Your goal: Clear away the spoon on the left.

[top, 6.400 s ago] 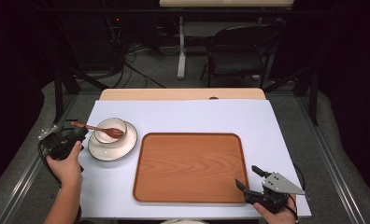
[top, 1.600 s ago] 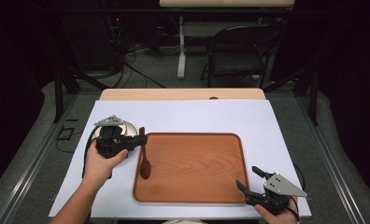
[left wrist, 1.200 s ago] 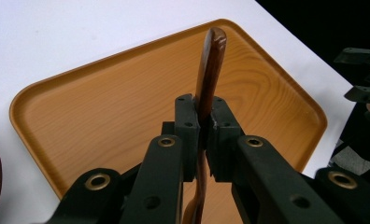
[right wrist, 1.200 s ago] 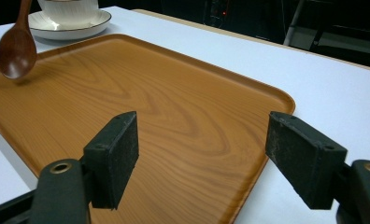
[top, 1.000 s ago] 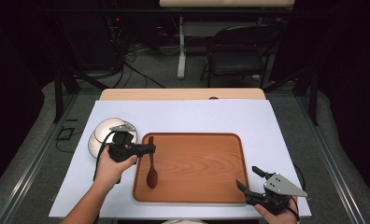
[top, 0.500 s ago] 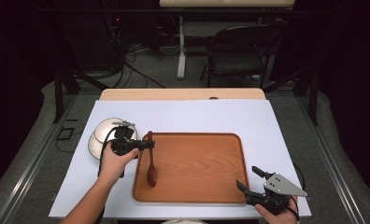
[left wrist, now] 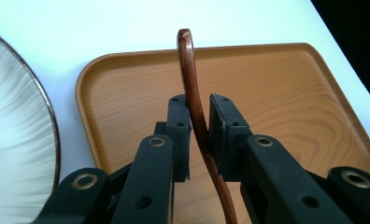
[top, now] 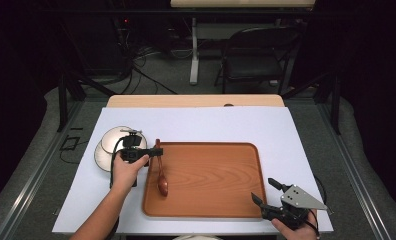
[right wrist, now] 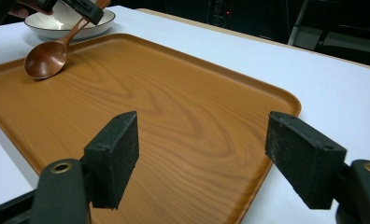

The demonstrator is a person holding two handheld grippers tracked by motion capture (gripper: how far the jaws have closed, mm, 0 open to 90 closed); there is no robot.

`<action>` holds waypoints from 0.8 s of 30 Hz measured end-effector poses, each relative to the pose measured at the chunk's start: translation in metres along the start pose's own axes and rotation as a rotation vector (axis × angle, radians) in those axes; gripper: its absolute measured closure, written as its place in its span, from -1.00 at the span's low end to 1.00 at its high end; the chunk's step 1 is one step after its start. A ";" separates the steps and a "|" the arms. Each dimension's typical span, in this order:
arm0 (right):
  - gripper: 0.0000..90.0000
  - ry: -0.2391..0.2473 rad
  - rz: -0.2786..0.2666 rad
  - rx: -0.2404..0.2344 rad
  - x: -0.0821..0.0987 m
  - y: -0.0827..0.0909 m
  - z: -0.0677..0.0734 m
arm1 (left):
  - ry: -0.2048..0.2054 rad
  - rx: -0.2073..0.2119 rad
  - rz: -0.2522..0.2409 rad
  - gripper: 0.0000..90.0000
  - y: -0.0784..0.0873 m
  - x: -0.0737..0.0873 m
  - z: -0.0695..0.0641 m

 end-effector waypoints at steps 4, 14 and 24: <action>-0.43 -0.007 -0.002 -0.001 0.000 0.000 0.000 | 0.006 -0.015 0.005 0.72 -0.003 0.000 0.003; -0.43 -0.002 0.003 -0.008 -0.001 -0.003 0.000 | -0.016 -0.080 0.029 0.63 -0.012 0.002 0.000; -0.43 -0.003 -0.003 -0.009 -0.001 -0.001 -0.002 | -0.029 -0.146 0.067 0.60 -0.025 0.005 -0.001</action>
Point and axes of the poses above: each handheld gripper's, and its own axes: y roughly backward along the jaws, x roughly out of its underside, z roughly to its left, the point moved 4 cm from there along -y, roughly forward along the jaws, and after that the axes turned 15 degrees about -y, right-handed, at the moved point
